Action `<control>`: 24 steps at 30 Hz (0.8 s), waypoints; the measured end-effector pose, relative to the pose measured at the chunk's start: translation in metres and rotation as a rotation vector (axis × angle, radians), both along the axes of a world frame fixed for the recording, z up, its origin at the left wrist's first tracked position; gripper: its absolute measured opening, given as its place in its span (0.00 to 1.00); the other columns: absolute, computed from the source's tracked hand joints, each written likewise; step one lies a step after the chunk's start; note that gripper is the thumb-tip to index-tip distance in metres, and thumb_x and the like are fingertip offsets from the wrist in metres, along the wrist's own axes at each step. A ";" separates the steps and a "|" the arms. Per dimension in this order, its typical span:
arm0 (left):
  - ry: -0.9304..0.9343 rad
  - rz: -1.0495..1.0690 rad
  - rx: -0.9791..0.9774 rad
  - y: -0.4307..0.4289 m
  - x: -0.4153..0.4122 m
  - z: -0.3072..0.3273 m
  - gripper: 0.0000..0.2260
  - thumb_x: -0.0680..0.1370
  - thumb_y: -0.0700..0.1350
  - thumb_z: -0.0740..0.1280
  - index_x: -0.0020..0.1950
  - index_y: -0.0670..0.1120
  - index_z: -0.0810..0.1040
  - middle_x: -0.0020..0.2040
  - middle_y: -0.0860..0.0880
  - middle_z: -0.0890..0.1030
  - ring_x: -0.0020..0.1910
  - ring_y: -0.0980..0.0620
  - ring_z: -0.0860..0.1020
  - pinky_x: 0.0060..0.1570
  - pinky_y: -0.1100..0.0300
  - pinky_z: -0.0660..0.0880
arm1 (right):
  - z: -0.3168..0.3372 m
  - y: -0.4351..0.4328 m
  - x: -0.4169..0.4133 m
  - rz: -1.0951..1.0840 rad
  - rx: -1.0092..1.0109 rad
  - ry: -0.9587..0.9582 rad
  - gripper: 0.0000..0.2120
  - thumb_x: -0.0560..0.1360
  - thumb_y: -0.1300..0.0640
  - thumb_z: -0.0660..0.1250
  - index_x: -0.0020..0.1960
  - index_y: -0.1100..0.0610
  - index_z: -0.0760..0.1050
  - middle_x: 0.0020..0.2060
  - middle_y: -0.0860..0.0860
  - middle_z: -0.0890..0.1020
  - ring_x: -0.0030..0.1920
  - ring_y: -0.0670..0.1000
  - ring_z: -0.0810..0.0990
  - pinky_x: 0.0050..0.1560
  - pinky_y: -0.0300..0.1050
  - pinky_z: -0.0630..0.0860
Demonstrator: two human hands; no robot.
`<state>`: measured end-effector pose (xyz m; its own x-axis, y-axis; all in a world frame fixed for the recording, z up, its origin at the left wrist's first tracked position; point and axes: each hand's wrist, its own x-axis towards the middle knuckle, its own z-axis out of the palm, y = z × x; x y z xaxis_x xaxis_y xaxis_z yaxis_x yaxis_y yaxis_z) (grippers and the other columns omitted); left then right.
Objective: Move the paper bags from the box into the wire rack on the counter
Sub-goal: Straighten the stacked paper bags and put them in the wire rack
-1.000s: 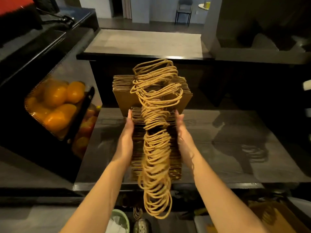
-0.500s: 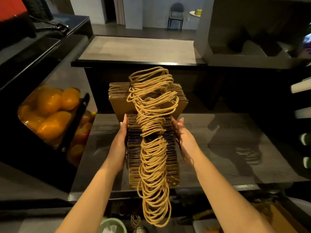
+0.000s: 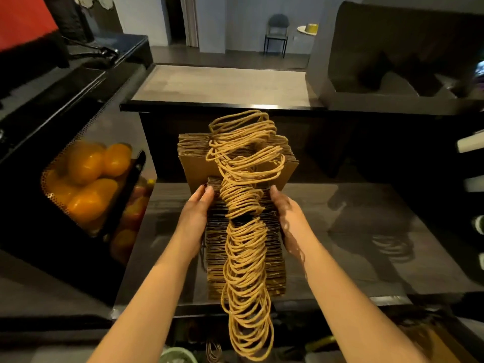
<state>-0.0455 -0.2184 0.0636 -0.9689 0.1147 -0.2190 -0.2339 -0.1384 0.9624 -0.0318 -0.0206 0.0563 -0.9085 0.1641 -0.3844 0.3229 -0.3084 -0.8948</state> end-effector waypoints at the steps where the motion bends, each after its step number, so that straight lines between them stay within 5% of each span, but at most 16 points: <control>1: -0.021 0.042 -0.017 0.003 -0.002 0.003 0.35 0.69 0.66 0.67 0.73 0.53 0.67 0.67 0.49 0.76 0.64 0.49 0.75 0.67 0.43 0.68 | 0.005 -0.002 -0.003 -0.018 0.007 -0.004 0.24 0.76 0.45 0.67 0.66 0.58 0.74 0.58 0.54 0.82 0.59 0.56 0.80 0.66 0.56 0.72; 4: 0.000 0.070 -0.066 0.011 -0.007 0.009 0.27 0.77 0.56 0.65 0.73 0.46 0.67 0.65 0.46 0.77 0.61 0.48 0.76 0.66 0.46 0.69 | 0.017 -0.006 -0.010 -0.061 0.110 -0.002 0.26 0.73 0.47 0.72 0.65 0.60 0.74 0.57 0.56 0.82 0.57 0.56 0.81 0.64 0.56 0.74; 11: 0.023 0.064 -0.145 0.016 -0.012 0.005 0.19 0.81 0.50 0.61 0.70 0.45 0.71 0.62 0.47 0.79 0.58 0.50 0.78 0.60 0.51 0.73 | 0.018 -0.007 -0.017 -0.056 0.281 0.007 0.08 0.75 0.50 0.71 0.46 0.55 0.79 0.49 0.56 0.84 0.53 0.58 0.81 0.62 0.58 0.75; 18: -0.011 0.025 -0.173 0.013 -0.009 0.005 0.26 0.78 0.50 0.66 0.75 0.49 0.64 0.65 0.47 0.77 0.59 0.50 0.78 0.58 0.49 0.75 | 0.019 -0.009 -0.015 -0.008 0.264 0.027 0.20 0.74 0.50 0.71 0.61 0.60 0.77 0.54 0.56 0.83 0.56 0.57 0.81 0.63 0.59 0.75; 24: 0.066 0.049 -0.242 0.015 -0.004 0.014 0.28 0.78 0.50 0.65 0.76 0.52 0.60 0.65 0.54 0.73 0.63 0.52 0.73 0.61 0.53 0.72 | 0.013 -0.007 -0.012 -0.034 0.203 0.080 0.13 0.74 0.50 0.71 0.53 0.57 0.81 0.50 0.56 0.85 0.54 0.59 0.82 0.60 0.62 0.76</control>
